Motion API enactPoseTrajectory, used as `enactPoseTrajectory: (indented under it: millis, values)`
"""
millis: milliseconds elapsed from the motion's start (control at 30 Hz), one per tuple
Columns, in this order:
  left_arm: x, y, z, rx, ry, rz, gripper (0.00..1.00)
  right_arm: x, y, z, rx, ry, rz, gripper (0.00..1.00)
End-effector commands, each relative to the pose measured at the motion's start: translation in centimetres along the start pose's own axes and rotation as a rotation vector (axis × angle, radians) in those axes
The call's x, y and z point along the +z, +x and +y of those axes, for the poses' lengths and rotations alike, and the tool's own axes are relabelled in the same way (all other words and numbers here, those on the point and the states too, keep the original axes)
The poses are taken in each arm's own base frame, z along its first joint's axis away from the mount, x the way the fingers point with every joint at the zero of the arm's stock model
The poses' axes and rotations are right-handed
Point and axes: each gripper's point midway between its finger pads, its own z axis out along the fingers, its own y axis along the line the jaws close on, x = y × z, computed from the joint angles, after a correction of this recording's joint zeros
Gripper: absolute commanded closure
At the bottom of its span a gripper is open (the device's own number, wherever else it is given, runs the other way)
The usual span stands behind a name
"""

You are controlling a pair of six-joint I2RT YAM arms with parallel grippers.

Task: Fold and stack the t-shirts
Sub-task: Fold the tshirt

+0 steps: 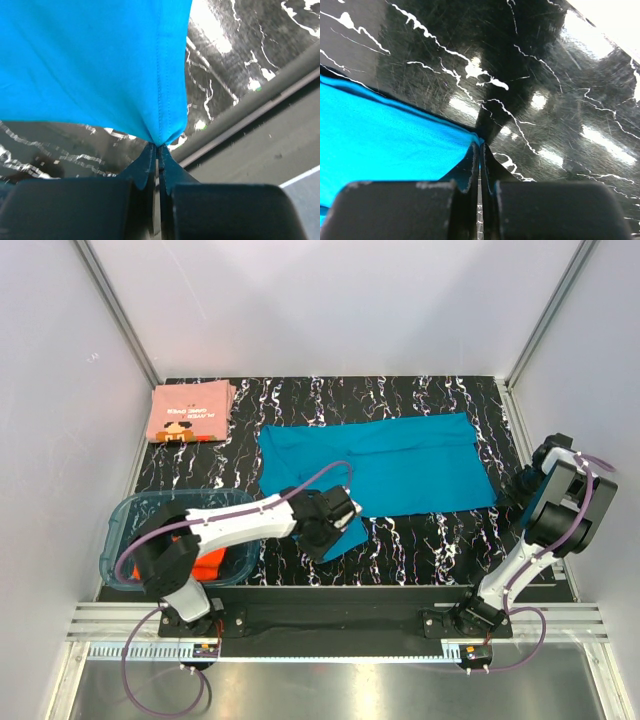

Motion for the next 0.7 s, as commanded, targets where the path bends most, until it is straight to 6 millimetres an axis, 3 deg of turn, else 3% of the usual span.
enactPoseTrajectory:
  millis: [0,67,300,467,667]
  values:
    - [-2.9,-0.9,1.3,-0.025,0.020,-0.053,1.00,-1.0,-0.3,-1.4,-0.031,0.062,-0.032,1.00]
    - [-3.9,-2.0,1.9,-0.032,0.021,-0.078,1.00,-1.3,-0.6,-0.8,-0.038,0.048,-0.039,1.00]
    - [-6.9,-7.3,5.9,-0.099,-0.003,-0.169,1.00,-2.9,-1.6,4.1,-0.123,0.000,-0.068,1.00]
    - [-8.7,-11.4,10.1,-0.168,-0.079,-0.248,1.00,-3.7,-2.8,5.6,-0.106,-0.007,-0.066,1.00]
    - [-10.2,-16.1,12.6,-0.220,-0.085,-0.316,1.00,-3.6,-4.3,6.8,-0.118,-0.008,-0.063,1.00]
